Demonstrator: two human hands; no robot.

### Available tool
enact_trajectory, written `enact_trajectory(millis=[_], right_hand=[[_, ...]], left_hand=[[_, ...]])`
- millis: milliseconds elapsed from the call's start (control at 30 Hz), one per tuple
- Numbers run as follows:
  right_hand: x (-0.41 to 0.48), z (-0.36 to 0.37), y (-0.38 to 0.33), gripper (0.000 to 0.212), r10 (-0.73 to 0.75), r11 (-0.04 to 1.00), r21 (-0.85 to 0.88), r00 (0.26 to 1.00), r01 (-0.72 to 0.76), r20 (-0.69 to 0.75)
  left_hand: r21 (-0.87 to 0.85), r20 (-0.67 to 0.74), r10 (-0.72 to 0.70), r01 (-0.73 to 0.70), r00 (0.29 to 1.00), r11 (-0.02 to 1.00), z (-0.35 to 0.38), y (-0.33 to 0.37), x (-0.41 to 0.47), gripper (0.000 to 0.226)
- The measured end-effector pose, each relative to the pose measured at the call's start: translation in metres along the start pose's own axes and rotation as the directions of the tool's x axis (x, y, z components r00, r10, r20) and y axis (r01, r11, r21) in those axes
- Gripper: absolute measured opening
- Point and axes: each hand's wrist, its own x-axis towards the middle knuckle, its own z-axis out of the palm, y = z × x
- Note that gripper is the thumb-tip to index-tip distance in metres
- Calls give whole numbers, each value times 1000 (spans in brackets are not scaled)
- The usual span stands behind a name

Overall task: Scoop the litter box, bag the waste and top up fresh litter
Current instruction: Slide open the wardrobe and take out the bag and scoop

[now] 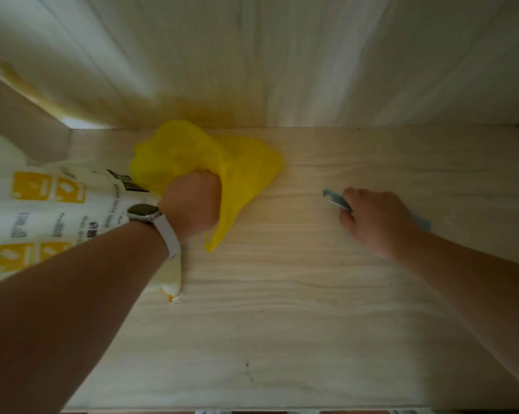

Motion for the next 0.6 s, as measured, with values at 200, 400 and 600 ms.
enact_trajectory(millis=[200,400,600], right_hand=[[-26,-40,-43,16,45,989,139,997,-54,69],[-52,-123,-103,14,137,866,486,990,-114,-12],[-87,-245,-165,44,203,582,812,976,-51,-84]], left_hand=[[-84,-85,96,-103,992,991,-57,8,-48,7],[-135,-222,60,-91,973,987,-121,13,-99,30],[-582,-432,-49,-236,901,778,-202,36,-155,49]])
